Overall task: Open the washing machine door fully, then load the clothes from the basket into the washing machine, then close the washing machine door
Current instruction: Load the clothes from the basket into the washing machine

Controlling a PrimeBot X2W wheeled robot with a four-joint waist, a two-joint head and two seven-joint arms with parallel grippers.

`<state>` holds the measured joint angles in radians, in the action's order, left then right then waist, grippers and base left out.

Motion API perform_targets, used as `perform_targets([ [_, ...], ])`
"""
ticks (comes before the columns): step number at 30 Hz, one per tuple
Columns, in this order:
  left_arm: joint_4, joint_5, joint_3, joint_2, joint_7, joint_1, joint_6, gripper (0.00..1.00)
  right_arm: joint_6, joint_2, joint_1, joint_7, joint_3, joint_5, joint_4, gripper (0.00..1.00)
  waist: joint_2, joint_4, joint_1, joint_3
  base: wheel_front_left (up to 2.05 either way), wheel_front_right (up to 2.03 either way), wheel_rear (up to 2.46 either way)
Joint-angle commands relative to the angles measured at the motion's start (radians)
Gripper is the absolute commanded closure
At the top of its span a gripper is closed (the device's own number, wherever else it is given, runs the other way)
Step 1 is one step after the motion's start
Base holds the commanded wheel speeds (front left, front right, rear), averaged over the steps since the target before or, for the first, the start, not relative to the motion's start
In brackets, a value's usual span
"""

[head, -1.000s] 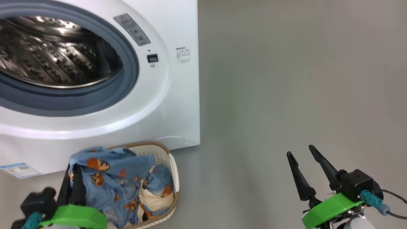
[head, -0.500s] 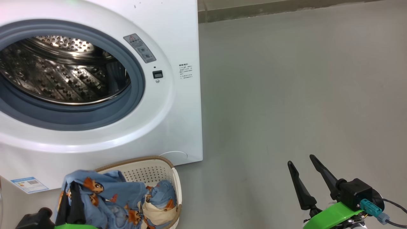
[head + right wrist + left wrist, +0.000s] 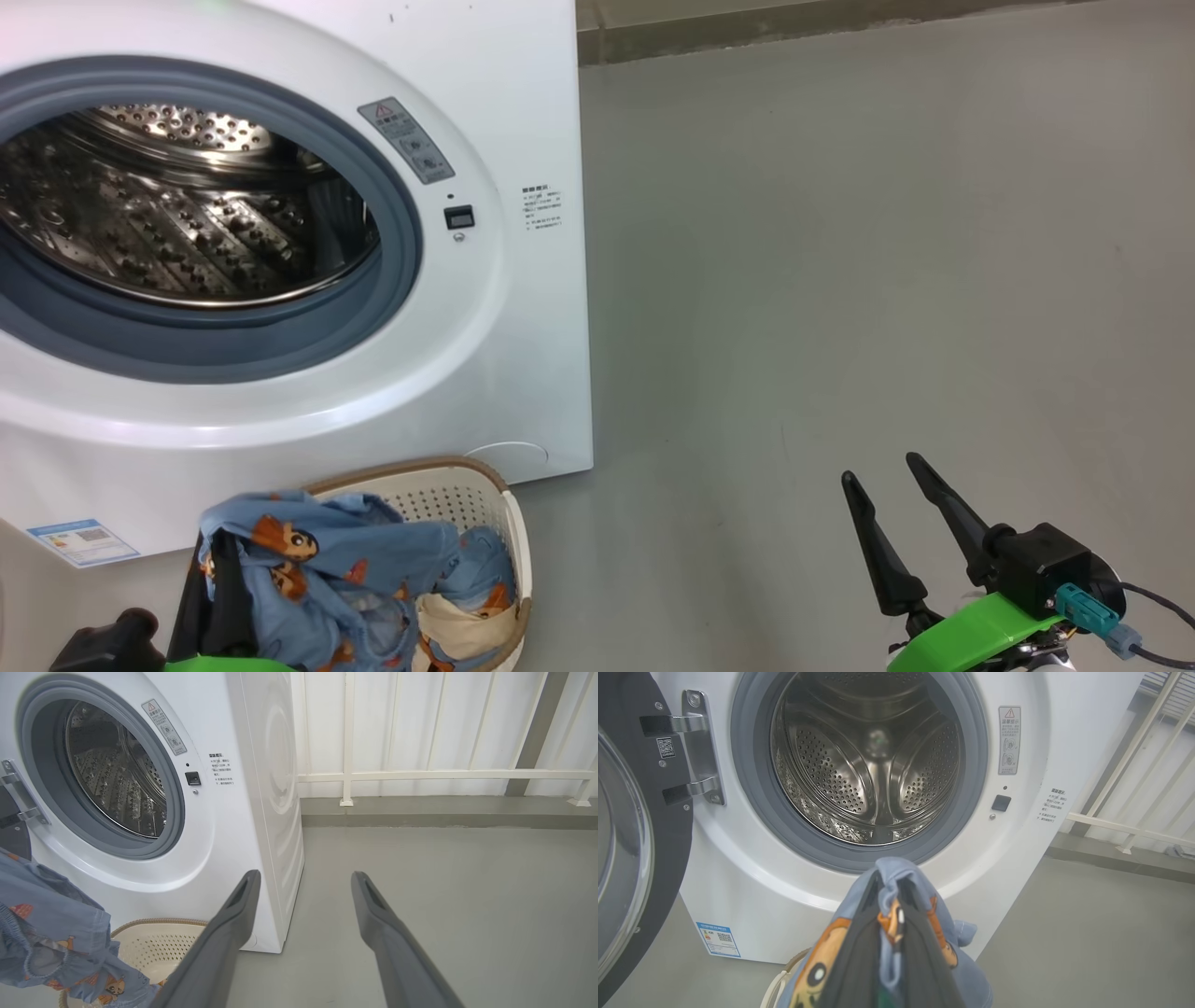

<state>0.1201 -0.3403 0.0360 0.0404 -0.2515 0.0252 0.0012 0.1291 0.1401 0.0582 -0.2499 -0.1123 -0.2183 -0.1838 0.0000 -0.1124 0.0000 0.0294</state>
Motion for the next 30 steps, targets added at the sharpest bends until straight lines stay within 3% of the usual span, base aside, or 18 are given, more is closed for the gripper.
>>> perform_targets([
  [1,-0.033,-0.008,0.03,0.01,-0.01,-0.018,0.002,1.0,0.002,0.006,0.01,-0.012,-0.022,0.008,0.027,0.0,0.0,-0.001,0.0,0.002,0.0,0.0,0.0],
  [11,-0.06,-0.006,0.059,0.01,-0.01,-0.072,-0.007,1.0,0.002,0.011,0.028,-0.012,-0.023,0.004,0.04,0.0,0.0,-0.014,0.0,0.069,0.0,0.0,0.0],
  [22,-0.045,0.03,0.148,0.013,-0.01,-0.286,-0.058,1.0,0.002,0.025,0.081,-0.012,-0.013,-0.005,0.071,0.0,0.0,-0.058,0.0,0.258,0.0,0.0,0.0],
  [30,0.057,0.062,0.193,0.099,-0.01,-0.515,-0.088,1.0,0.002,0.01,0.123,-0.012,-0.02,-0.021,0.083,0.0,0.0,-0.121,0.0,0.41,0.0,0.0,0.0],
])
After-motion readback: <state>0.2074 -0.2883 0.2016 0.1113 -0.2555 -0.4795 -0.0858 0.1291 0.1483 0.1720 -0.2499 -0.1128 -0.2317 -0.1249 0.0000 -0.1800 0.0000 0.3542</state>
